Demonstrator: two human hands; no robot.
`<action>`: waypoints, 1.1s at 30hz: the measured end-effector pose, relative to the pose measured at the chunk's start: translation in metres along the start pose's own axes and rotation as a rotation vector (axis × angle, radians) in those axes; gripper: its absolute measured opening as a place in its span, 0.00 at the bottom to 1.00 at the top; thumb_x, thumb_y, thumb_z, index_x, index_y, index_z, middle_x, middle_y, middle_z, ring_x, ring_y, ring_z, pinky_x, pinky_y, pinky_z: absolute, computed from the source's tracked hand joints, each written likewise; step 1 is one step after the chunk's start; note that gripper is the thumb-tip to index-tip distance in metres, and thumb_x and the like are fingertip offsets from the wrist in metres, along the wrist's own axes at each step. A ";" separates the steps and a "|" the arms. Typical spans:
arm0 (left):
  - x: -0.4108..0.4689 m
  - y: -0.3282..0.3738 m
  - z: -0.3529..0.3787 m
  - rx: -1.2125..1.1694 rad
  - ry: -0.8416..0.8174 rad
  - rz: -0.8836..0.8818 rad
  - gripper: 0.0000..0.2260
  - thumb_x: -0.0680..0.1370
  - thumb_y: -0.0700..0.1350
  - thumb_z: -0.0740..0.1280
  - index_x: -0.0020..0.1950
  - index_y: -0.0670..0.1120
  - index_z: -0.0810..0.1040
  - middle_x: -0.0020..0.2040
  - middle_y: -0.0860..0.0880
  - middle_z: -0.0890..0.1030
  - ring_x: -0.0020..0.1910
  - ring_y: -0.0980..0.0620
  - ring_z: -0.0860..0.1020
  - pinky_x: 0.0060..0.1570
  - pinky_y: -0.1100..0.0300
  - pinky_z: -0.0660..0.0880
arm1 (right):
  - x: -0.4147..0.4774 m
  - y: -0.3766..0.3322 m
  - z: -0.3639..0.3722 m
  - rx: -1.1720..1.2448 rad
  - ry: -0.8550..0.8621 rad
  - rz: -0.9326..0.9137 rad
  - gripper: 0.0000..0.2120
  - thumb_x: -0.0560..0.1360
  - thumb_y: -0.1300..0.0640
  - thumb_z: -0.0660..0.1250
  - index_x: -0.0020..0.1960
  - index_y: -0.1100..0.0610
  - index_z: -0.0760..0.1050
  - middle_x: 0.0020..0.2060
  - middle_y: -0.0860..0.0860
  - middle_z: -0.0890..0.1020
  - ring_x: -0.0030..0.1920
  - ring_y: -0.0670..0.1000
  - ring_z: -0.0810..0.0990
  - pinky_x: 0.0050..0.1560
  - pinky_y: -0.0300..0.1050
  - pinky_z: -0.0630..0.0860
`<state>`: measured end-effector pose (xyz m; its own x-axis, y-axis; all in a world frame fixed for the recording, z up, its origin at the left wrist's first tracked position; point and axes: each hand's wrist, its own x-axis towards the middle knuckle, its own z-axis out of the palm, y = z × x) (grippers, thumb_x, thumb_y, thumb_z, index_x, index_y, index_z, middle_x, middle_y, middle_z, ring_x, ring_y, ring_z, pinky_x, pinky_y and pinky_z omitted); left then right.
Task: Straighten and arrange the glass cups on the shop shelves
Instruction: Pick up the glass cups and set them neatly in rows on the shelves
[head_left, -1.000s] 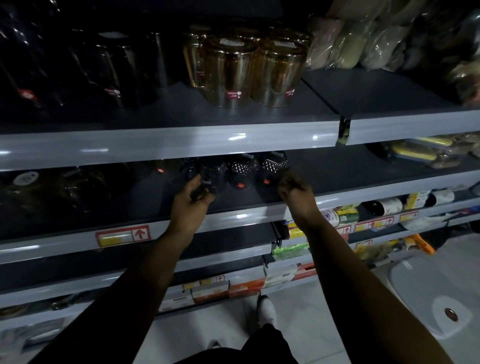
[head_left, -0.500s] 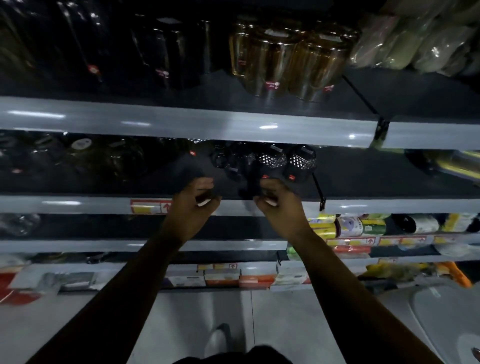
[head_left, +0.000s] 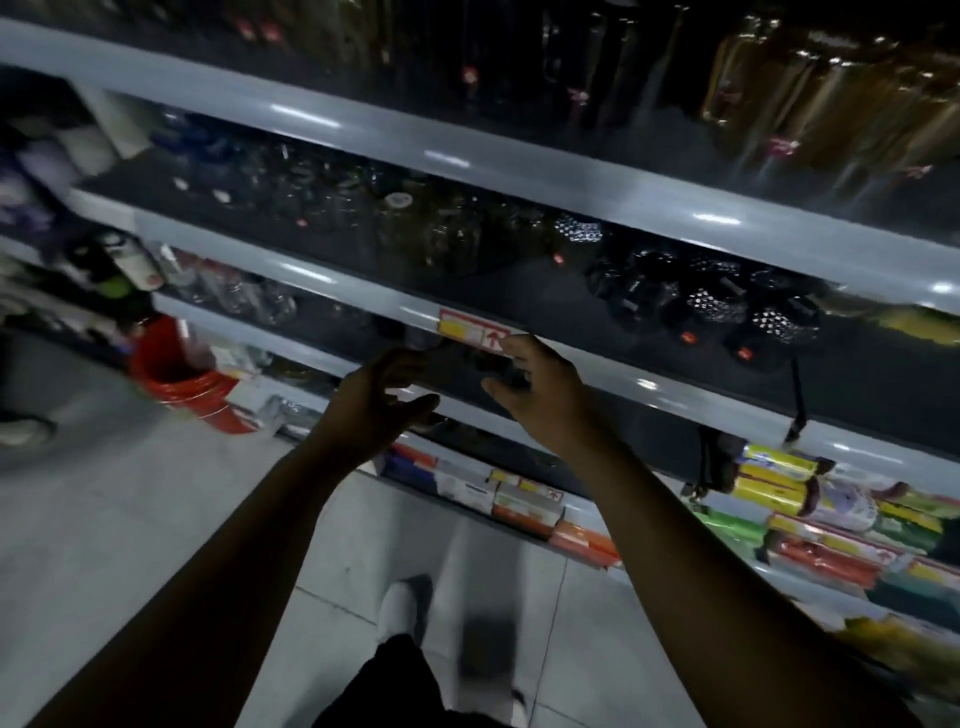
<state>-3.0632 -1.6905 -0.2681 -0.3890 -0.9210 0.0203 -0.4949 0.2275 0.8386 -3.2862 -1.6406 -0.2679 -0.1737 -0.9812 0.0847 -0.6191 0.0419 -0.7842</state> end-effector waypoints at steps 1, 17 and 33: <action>-0.002 -0.004 -0.009 0.021 -0.002 0.007 0.25 0.75 0.48 0.76 0.70 0.49 0.74 0.64 0.55 0.78 0.60 0.59 0.77 0.52 0.67 0.75 | 0.002 -0.008 0.007 0.007 -0.017 -0.005 0.23 0.75 0.54 0.75 0.68 0.55 0.74 0.66 0.53 0.79 0.67 0.52 0.76 0.66 0.47 0.74; 0.105 -0.149 -0.151 0.090 -0.181 0.060 0.23 0.76 0.45 0.75 0.70 0.47 0.75 0.61 0.55 0.78 0.62 0.56 0.77 0.58 0.60 0.76 | 0.104 -0.080 0.185 -0.098 0.039 0.150 0.26 0.75 0.52 0.74 0.71 0.56 0.73 0.67 0.52 0.78 0.67 0.52 0.77 0.68 0.50 0.74; 0.182 -0.272 -0.108 0.074 -0.152 0.110 0.18 0.74 0.47 0.76 0.63 0.52 0.79 0.59 0.53 0.83 0.56 0.55 0.82 0.58 0.53 0.80 | 0.162 0.007 0.288 -0.117 0.138 0.181 0.22 0.76 0.52 0.73 0.69 0.52 0.74 0.63 0.50 0.80 0.63 0.48 0.78 0.60 0.34 0.70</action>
<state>-2.9158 -1.9542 -0.4342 -0.5535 -0.8326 0.0226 -0.4965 0.3516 0.7936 -3.0978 -1.8540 -0.4367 -0.3878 -0.9209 0.0391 -0.6517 0.2439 -0.7182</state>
